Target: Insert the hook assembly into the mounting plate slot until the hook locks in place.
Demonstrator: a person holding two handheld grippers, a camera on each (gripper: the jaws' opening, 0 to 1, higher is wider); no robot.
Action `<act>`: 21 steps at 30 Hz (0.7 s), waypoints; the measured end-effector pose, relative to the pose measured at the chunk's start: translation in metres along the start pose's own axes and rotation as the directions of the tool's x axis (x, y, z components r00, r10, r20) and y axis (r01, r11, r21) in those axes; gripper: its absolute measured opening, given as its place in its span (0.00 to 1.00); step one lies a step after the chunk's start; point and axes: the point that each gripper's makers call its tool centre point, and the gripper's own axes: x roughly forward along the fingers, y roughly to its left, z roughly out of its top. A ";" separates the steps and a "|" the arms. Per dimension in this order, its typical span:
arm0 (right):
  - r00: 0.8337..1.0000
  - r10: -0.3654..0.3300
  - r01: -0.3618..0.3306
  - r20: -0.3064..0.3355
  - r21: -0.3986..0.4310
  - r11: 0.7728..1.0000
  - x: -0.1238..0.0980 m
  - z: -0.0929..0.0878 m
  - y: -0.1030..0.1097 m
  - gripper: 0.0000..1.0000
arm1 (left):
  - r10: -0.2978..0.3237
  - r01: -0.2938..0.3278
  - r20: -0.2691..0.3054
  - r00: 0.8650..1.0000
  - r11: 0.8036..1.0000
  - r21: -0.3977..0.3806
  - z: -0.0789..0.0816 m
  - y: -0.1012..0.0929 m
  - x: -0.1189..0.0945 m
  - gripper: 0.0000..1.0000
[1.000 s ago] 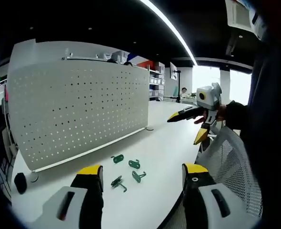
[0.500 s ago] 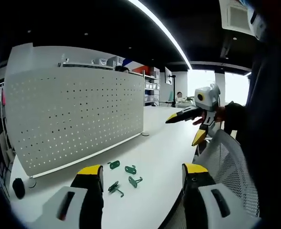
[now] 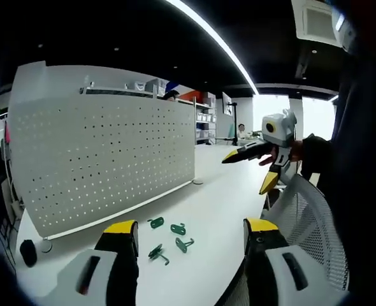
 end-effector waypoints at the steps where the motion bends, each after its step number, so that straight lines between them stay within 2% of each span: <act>1: 1.000 0.002 -0.002 0.001 -0.001 1.000 0.000 0.000 0.000 0.87 | 0.003 -0.003 -0.002 1.000 1.000 -0.001 -0.001 0.001 0.000 0.69; 14: 1.000 0.015 -0.015 -0.014 0.010 1.000 -0.003 -0.011 0.001 0.87 | 0.013 -0.013 -0.026 1.000 1.000 -0.005 -0.005 0.000 0.002 0.67; 21: 1.000 0.022 -0.022 -0.017 0.020 1.000 0.003 -0.014 -0.001 0.87 | 0.005 -0.005 -0.041 0.999 1.000 -0.008 -0.009 -0.001 0.003 0.67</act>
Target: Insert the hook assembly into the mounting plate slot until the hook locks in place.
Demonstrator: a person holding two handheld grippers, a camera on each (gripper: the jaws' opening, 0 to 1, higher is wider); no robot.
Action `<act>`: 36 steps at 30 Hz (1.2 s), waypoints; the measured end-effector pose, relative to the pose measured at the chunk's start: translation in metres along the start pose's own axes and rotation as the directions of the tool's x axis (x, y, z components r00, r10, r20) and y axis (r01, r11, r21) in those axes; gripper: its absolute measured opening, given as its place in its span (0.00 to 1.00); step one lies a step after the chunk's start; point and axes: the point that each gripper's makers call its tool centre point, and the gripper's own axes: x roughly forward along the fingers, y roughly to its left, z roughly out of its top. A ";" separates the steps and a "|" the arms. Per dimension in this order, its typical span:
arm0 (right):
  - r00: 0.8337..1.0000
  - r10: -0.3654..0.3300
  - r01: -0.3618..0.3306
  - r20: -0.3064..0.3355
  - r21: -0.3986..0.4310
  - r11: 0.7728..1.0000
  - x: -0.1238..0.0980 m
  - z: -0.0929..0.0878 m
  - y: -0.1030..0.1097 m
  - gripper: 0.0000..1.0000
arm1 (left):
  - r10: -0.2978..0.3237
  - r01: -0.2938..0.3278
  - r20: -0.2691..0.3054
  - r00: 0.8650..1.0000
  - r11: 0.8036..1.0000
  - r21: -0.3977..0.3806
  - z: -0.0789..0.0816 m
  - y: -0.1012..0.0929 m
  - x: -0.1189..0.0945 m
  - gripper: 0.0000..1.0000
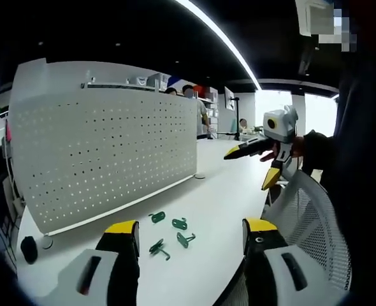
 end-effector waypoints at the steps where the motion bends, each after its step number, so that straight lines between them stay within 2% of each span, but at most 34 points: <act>1: 1.000 0.002 -0.002 -0.003 0.000 1.000 0.001 -0.001 0.000 0.86 | 0.000 0.000 0.000 1.000 1.000 -0.001 0.000 0.000 0.000 0.67; 18: 0.998 0.061 -0.061 -0.020 -0.023 0.998 0.031 0.008 -0.004 0.83 | 0.013 -0.013 0.022 1.000 1.000 -0.013 0.004 0.005 -0.002 0.67; 31: 0.983 0.179 -0.181 -0.038 -0.084 0.980 0.074 0.031 0.012 0.71 | 0.028 -0.027 0.029 0.999 1.000 -0.006 0.005 0.008 -0.003 0.67; 36: 0.972 0.231 -0.235 -0.053 -0.107 0.966 0.095 0.035 0.019 0.66 | 0.032 -0.032 0.024 0.999 0.999 0.004 0.005 0.008 -0.003 0.67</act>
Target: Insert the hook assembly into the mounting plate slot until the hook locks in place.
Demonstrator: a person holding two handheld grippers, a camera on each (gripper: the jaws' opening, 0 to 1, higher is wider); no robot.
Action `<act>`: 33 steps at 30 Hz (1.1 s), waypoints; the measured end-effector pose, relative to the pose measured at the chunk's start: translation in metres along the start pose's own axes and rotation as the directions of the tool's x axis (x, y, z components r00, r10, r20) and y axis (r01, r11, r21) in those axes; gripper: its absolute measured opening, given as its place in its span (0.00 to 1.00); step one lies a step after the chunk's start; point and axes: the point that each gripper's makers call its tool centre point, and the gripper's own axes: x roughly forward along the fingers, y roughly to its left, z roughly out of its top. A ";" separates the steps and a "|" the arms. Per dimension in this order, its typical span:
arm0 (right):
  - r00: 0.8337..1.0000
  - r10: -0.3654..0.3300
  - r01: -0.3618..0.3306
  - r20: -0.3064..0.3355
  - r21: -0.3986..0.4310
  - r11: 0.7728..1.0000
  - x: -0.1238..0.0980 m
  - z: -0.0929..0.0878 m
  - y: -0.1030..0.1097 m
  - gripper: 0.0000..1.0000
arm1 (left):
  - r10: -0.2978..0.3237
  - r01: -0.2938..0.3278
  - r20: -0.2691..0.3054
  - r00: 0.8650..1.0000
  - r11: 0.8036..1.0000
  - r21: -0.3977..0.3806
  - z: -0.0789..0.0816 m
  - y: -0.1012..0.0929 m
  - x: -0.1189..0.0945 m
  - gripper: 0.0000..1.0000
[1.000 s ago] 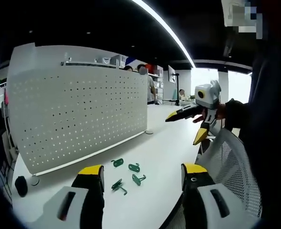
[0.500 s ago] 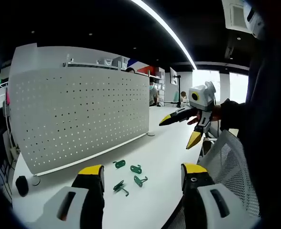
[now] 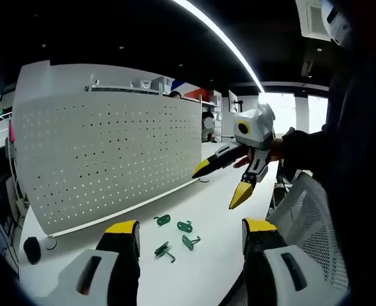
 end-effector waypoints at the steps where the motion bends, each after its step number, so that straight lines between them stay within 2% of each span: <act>1: 1.000 0.007 -0.007 -0.003 -0.001 1.000 0.003 0.000 0.000 0.64 | 0.000 0.000 0.000 1.000 1.000 0.000 0.000 0.000 0.000 0.67; 13: 0.995 0.082 -0.084 -0.058 -0.027 0.996 0.051 -0.001 0.004 0.51 | 0.013 -0.013 -0.004 1.000 1.000 0.016 0.000 0.001 -0.001 0.66; 23: 0.987 0.114 -0.120 -0.114 -0.043 0.992 0.085 -0.007 0.006 0.38 | 0.017 -0.017 -0.004 1.000 1.000 0.011 0.000 0.003 -0.001 0.66; 33: 0.981 0.091 -0.106 -0.172 -0.080 0.991 0.111 -0.022 0.002 0.25 | 0.019 -0.019 -0.010 1.000 1.000 0.011 -0.002 0.003 -0.001 0.66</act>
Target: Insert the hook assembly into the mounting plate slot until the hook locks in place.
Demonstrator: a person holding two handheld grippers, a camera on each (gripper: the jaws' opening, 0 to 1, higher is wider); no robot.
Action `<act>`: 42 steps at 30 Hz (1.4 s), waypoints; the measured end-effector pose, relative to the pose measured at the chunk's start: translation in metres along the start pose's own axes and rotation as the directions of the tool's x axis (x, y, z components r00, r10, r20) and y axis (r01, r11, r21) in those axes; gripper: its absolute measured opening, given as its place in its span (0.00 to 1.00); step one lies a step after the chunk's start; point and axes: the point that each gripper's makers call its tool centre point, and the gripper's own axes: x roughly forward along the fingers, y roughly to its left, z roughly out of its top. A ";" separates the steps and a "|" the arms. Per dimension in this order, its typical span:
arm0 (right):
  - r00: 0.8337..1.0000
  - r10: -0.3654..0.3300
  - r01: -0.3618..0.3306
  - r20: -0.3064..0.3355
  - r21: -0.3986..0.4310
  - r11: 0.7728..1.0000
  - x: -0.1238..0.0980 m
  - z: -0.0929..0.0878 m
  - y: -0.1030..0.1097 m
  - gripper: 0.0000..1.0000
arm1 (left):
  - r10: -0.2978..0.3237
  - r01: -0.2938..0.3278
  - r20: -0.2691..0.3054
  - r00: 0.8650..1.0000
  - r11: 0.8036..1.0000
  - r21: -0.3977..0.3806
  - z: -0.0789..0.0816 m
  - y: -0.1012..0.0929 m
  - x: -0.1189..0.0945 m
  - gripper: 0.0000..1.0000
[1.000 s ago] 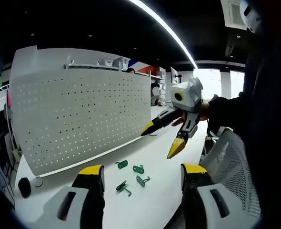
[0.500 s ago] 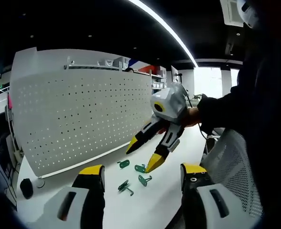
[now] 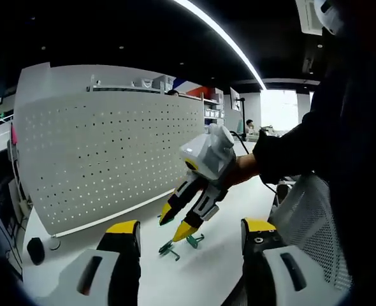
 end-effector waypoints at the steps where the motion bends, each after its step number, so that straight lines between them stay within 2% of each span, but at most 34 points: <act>1: 1.000 0.001 -0.001 -0.008 -0.012 1.000 0.003 -0.001 0.001 0.24 | 0.000 0.000 0.000 1.000 1.000 -0.001 0.000 0.000 0.000 0.66; 8: 0.999 0.003 -0.005 -0.041 -0.062 0.998 0.016 -0.007 0.003 0.12 | 0.002 -0.002 -0.003 1.000 1.000 0.000 -0.001 0.000 0.000 0.65; 18: 0.994 0.010 -0.022 -0.108 -0.113 0.993 0.029 -0.018 0.003 0.06 | 0.006 -0.006 -0.002 1.000 1.000 0.001 -0.001 0.001 0.000 0.65; 34: 0.985 0.022 -0.049 -0.170 -0.160 0.986 0.042 -0.023 0.002 0.03 | 0.007 -0.007 0.006 1.000 1.000 0.003 0.001 0.001 0.000 0.64; 42: 0.976 0.013 -0.060 -0.216 -0.211 0.976 0.045 -0.027 0.001 0.00 | 0.005 -0.005 0.016 1.000 1.000 -0.001 0.003 0.001 -0.001 0.64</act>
